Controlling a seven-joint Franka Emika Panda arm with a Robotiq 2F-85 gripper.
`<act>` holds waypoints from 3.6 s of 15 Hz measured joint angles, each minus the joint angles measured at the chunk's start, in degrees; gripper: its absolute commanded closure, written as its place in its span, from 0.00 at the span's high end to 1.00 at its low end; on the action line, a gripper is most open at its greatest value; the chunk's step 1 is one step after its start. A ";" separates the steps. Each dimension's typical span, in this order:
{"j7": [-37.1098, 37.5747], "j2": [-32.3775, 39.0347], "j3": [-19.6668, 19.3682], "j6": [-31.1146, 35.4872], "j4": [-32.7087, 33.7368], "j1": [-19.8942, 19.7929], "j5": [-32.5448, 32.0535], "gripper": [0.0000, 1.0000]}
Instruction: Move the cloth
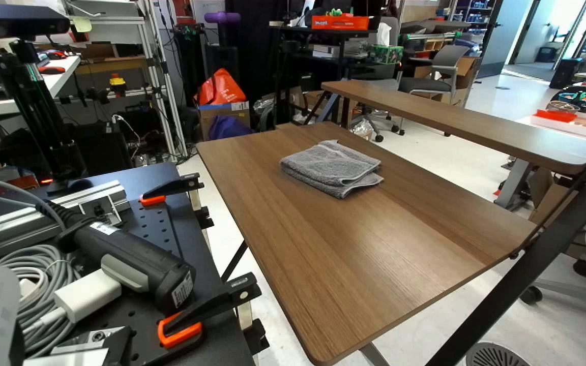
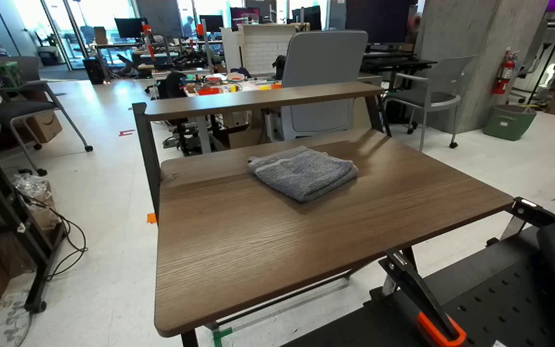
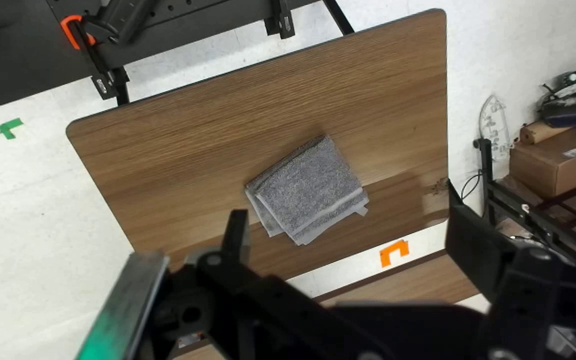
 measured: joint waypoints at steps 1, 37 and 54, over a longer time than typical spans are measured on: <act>-0.11 0.69 -0.03 1.16 -0.04 0.00 0.00 1.00; -7.02 83.73 5.42 21.87 41.84 3.58 0.32 1.00; -3.42 89.45 2.52 21.55 46.65 3.92 0.05 1.00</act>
